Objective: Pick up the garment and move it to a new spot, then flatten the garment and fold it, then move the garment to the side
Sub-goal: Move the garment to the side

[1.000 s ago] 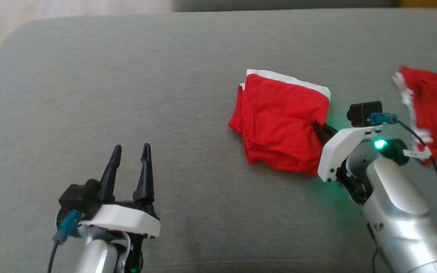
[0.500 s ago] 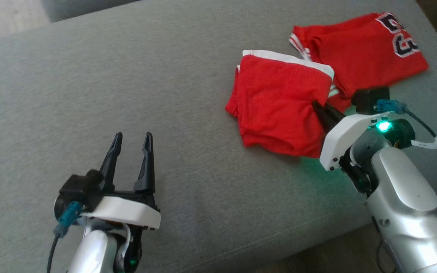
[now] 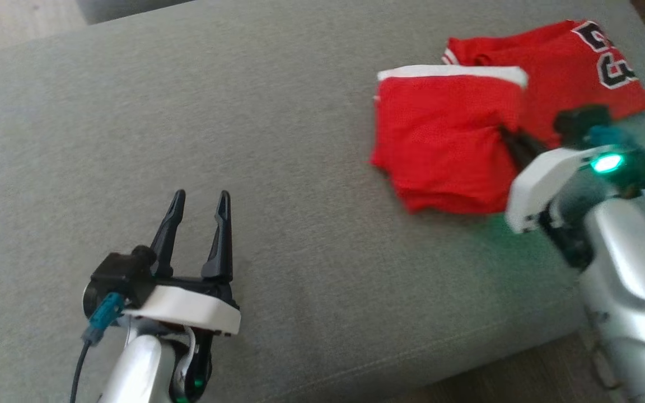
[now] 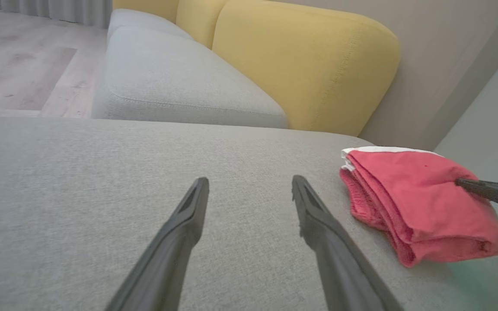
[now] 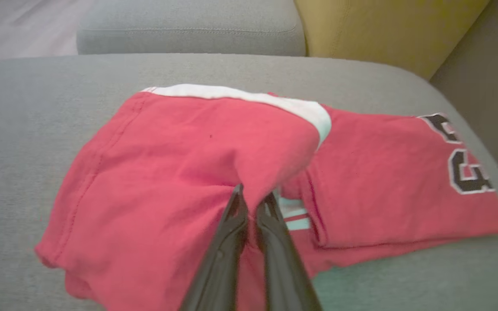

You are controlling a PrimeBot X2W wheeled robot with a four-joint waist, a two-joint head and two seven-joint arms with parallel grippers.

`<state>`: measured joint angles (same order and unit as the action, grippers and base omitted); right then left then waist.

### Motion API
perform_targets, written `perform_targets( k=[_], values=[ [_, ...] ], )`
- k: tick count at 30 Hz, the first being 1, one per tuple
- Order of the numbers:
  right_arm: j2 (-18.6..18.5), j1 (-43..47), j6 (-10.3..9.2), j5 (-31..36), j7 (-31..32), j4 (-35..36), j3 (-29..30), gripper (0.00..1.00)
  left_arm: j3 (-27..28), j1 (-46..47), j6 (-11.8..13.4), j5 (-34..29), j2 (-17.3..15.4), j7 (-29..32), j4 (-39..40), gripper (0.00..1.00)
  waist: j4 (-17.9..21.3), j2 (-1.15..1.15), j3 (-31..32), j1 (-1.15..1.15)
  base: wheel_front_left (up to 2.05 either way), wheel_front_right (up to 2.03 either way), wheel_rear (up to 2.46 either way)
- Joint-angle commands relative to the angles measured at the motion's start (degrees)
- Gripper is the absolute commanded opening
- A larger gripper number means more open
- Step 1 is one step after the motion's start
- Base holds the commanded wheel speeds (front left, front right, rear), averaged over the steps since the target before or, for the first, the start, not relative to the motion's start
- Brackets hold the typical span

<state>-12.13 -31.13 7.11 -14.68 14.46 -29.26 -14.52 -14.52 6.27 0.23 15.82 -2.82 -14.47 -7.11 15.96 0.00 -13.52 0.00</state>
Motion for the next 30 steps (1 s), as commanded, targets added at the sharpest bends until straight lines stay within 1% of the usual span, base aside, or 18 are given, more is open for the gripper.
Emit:
perform_targets(
  k=[1,5,9,15,21,24,30],
  values=[
    [-2.1,-1.9,0.37,0.8,0.6,2.6,-0.1,0.00,1.2,1.3,0.3,0.3,-0.1,-0.5,1.9,1.00,-1.5,0.00,0.4,0.00,0.00,0.00,0.00],
    [-7.8,-3.0,0.37,2.3,4.3,3.8,0.4,0.00,1.1,1.1,0.9,0.9,-0.1,-0.5,2.0,1.00,-4.2,0.00,0.4,0.00,0.00,0.00,0.00],
    [-13.2,-4.2,0.37,3.5,7.0,3.3,1.9,0.00,1.0,1.1,1.1,0.9,-0.1,-0.5,2.3,1.00,-7.2,0.00,-0.1,0.00,0.00,0.00,0.00],
    [-18.0,-6.2,0.37,4.9,8.9,0.3,5.8,0.00,0.8,1.4,1.0,0.3,-0.1,-0.5,2.5,1.00,-11.4,0.00,-2.0,0.00,0.00,0.00,0.00],
    [-22.1,-8.0,0.37,7.0,10.0,-3.1,10.1,0.00,0.8,1.8,0.7,0.0,-0.1,-0.5,2.8,1.00,-14.1,0.00,-3.7,0.00,0.00,0.00,0.00],
    [-23.6,-8.9,0.37,8.4,10.8,-5.0,13.7,0.00,0.7,2.1,0.6,-0.1,-0.1,-0.5,3.1,1.00,-14.9,0.00,-4.6,0.00,0.00,0.00,0.00],
    [-24.3,-9.3,0.37,11.2,11.2,-6.0,17.7,0.00,0.4,2.4,0.5,-0.3,-0.1,-0.5,3.3,1.00,-15.2,0.00,-5.5,0.00,0.00,0.00,0.00]
  ],
)
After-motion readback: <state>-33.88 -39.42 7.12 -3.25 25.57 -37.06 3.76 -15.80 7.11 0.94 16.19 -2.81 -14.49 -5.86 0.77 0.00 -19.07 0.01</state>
